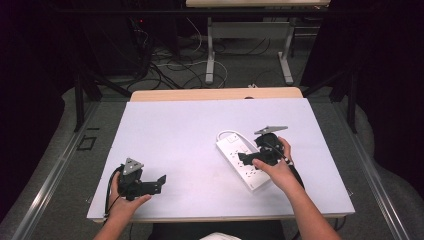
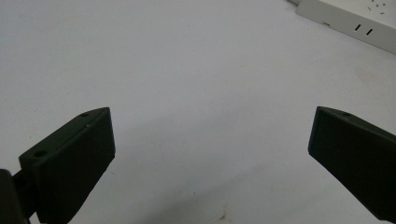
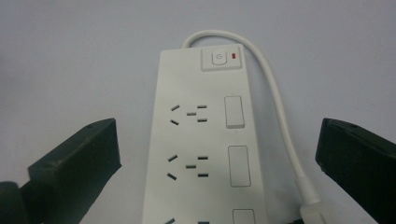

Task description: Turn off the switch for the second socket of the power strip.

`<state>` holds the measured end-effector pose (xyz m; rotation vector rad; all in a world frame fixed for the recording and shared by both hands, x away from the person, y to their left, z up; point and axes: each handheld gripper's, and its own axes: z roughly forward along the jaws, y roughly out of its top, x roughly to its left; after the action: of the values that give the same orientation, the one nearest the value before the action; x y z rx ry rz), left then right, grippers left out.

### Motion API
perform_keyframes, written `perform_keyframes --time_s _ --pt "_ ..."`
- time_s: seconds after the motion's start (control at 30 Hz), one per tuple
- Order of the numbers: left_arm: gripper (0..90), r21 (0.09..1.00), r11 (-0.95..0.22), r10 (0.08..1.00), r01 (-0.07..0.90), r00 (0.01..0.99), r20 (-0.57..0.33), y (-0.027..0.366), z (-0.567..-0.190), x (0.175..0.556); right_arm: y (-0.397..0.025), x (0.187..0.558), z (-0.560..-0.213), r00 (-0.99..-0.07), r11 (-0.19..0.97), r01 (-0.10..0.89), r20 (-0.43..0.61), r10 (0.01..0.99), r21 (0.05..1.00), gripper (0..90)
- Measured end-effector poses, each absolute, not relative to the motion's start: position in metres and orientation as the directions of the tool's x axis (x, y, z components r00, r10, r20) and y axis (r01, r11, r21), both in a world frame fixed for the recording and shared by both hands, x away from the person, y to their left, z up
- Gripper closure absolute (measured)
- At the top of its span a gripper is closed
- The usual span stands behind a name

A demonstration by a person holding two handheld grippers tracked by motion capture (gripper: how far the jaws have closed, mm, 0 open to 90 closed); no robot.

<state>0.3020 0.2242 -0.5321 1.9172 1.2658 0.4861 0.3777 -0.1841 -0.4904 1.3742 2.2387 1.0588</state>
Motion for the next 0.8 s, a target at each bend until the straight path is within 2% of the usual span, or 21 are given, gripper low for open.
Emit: perform_keyframes --time_s 0.27,0.8 --pt "0.3 0.770 -0.209 0.897 0.603 0.432 -0.095 0.224 -0.532 0.302 -0.186 0.373 -0.481 -0.482 0.292 0.620 0.060 0.874 0.728 0.0" --pt "0.3 0.770 -0.209 0.897 0.603 0.431 -0.095 0.224 -0.532 0.302 -0.197 0.358 -0.473 -0.497 0.293 0.589 0.051 0.866 0.753 0.0"
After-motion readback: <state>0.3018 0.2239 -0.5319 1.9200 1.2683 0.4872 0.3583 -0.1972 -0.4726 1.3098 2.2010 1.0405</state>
